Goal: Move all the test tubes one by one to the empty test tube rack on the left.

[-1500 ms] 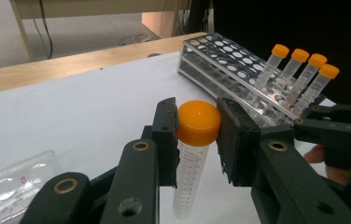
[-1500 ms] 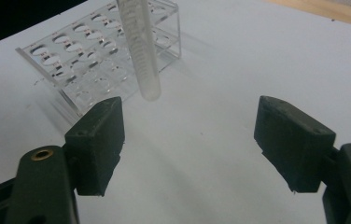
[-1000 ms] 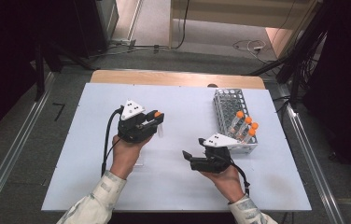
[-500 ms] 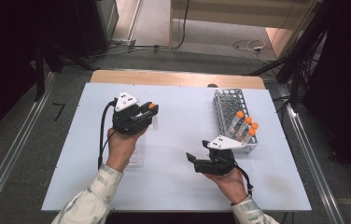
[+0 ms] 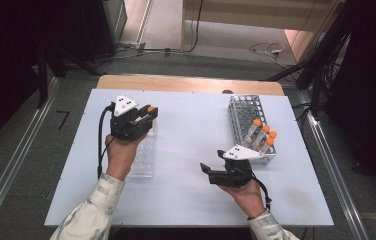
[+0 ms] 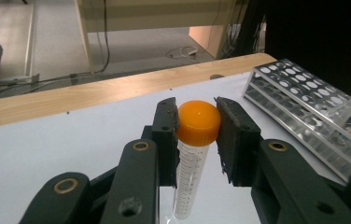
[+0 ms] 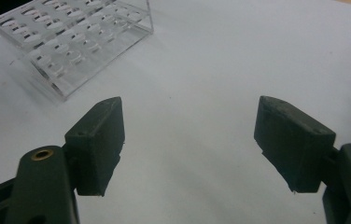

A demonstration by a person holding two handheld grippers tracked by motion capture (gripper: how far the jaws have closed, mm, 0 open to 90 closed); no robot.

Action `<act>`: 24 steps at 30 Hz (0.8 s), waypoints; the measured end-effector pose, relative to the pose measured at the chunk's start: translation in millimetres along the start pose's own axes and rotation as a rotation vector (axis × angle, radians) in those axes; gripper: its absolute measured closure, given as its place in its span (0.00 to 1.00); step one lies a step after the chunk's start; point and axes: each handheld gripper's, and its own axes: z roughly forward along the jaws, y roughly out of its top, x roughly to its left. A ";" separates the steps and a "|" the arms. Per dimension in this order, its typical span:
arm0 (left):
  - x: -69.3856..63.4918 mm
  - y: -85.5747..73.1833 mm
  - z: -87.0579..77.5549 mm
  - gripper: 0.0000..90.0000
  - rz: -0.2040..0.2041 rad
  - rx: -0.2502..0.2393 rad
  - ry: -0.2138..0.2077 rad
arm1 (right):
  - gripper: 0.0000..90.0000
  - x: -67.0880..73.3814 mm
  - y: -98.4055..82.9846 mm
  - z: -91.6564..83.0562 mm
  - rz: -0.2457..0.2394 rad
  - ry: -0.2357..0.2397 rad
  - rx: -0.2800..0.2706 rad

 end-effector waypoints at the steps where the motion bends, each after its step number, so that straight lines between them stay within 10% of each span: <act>1: 1.1 -0.4 -0.4 0.77 0.004 0.001 0.006 | 0.26 -0.3 0.0 -0.2 -0.001 -0.002 -0.002; 24: 3.9 -37.8 14.0 0.77 0.033 0.040 0.076 | 0.26 -1.1 -0.2 -1.1 0.005 -0.004 -0.005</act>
